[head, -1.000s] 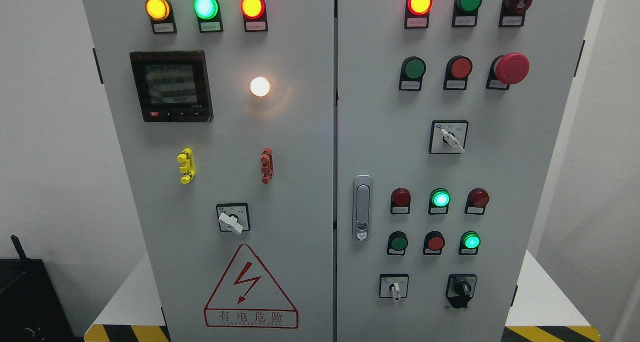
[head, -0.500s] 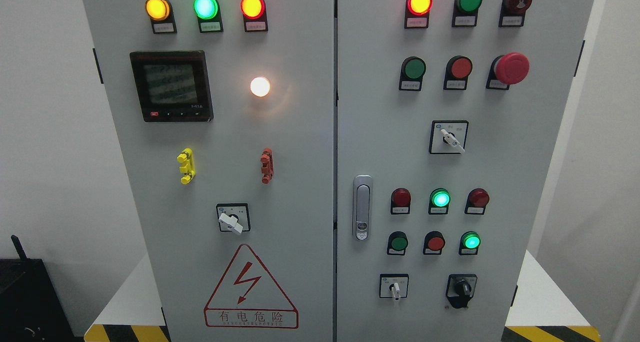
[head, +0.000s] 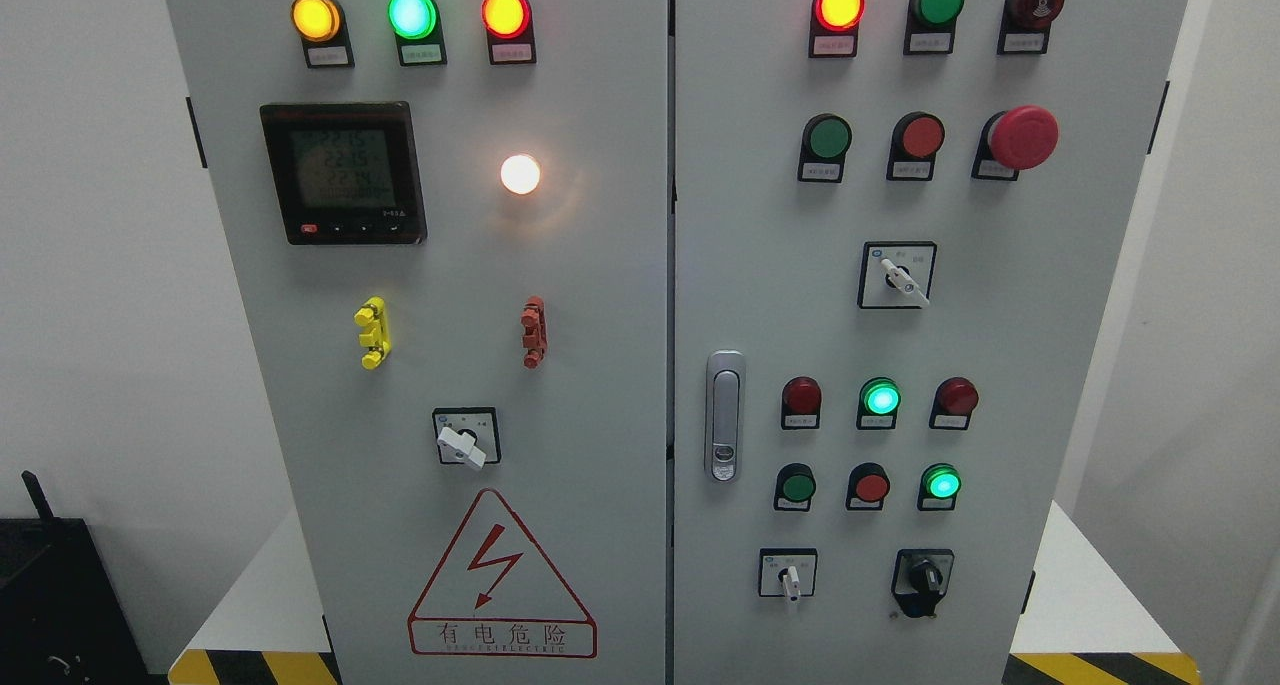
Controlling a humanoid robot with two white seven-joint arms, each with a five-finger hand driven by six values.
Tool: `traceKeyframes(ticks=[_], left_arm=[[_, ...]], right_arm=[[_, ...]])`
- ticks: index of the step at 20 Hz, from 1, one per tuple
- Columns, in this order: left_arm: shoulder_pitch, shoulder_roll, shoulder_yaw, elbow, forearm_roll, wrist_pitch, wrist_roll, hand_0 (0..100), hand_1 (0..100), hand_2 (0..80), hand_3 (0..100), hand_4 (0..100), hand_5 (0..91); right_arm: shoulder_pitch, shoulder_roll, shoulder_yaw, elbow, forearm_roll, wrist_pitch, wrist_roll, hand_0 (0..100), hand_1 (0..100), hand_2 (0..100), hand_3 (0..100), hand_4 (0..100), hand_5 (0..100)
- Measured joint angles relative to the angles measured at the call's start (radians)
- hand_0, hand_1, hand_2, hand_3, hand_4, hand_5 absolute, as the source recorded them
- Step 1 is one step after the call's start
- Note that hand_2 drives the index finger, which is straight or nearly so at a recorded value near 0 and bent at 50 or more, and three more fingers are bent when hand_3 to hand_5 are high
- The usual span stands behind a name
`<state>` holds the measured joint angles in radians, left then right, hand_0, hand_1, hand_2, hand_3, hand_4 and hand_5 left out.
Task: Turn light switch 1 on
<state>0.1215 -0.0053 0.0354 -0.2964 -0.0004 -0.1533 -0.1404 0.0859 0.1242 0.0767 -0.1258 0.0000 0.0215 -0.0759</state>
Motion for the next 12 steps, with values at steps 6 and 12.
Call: traceKeyframes(ticks=[6,12], left_arm=[[-0.024,0.002,-0.015,0.123,0.0,0.037,0.009,17,5,0.0,0,0,0.0],[-0.039,-0.008,-0.023,0.196,0.0,0.054,0.012,18,3,0.0,0,0,0.0]], right_arm=[[0.0,0.0,0.0,0.0,0.0,0.0,0.0,0,0,0,0,0,0],[0.0,0.0,0.0,0.0,0.0,0.0,0.0,0,0,0,0,0,0]])
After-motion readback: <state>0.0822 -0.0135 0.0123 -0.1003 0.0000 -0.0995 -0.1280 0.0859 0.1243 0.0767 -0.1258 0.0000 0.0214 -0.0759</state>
